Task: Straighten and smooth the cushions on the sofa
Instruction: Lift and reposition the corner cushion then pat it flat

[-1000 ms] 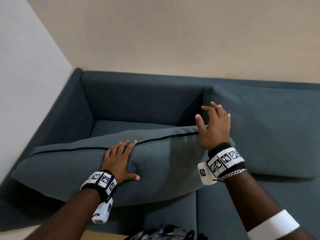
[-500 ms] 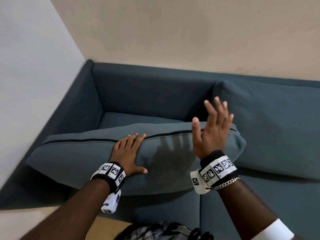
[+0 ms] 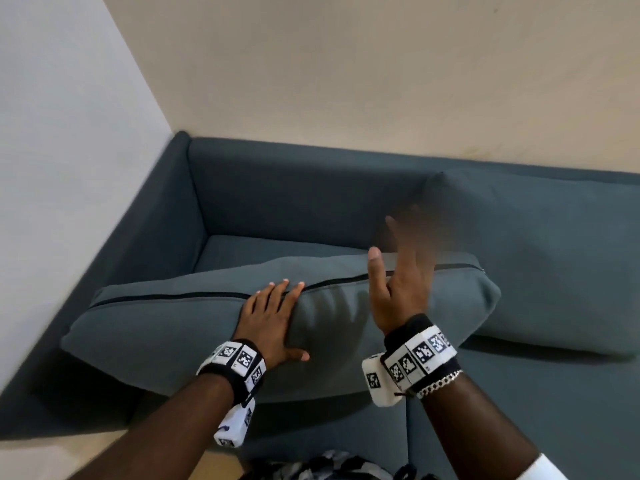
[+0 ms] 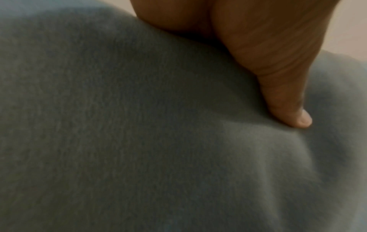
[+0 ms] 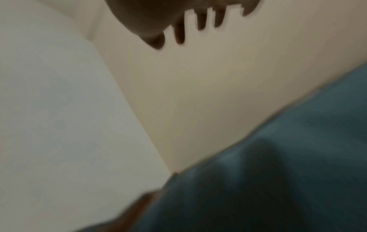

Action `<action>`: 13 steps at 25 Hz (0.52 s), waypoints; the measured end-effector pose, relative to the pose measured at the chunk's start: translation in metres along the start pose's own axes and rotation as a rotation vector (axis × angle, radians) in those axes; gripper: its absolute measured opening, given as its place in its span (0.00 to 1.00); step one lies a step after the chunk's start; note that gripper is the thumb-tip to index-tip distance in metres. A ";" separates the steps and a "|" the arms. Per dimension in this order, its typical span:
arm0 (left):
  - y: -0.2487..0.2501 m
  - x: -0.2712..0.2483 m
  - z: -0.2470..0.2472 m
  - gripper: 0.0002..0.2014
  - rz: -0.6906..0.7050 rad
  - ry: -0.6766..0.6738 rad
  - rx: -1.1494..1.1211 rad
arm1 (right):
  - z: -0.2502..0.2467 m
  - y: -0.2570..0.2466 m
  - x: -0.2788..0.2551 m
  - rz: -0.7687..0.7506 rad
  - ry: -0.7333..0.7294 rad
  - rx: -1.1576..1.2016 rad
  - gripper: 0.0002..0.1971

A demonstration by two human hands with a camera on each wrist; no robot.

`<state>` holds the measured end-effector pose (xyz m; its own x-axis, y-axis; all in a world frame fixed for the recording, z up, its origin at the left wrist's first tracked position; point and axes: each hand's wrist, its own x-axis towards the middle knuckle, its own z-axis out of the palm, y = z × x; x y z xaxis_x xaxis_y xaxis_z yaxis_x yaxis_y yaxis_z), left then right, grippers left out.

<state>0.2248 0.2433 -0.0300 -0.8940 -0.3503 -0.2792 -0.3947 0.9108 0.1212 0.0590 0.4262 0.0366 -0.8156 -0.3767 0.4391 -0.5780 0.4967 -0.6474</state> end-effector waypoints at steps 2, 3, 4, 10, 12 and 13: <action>-0.001 -0.003 0.001 0.67 0.042 -0.001 0.013 | 0.032 0.021 -0.028 0.086 -0.376 -0.351 0.33; -0.003 -0.005 0.002 0.66 0.082 -0.016 0.031 | 0.044 0.034 -0.038 0.145 -0.620 -0.507 0.37; -0.007 -0.005 0.002 0.65 0.115 -0.025 0.051 | 0.050 0.040 -0.035 0.198 -0.765 -0.578 0.38; -0.041 -0.001 -0.010 0.65 0.176 0.006 0.005 | 0.031 -0.036 -0.005 0.112 -0.001 -0.125 0.24; -0.046 -0.003 -0.013 0.65 0.190 -0.009 0.007 | 0.049 -0.046 -0.030 0.101 -0.093 -0.236 0.29; -0.049 -0.005 -0.014 0.64 0.187 -0.009 0.018 | 0.064 -0.041 -0.047 0.142 -0.320 -0.379 0.31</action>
<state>0.2460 0.1977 -0.0211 -0.9496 -0.1724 -0.2619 -0.2177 0.9636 0.1552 0.1226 0.3731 0.0030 -0.8723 -0.4760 0.1118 -0.4792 0.7866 -0.3894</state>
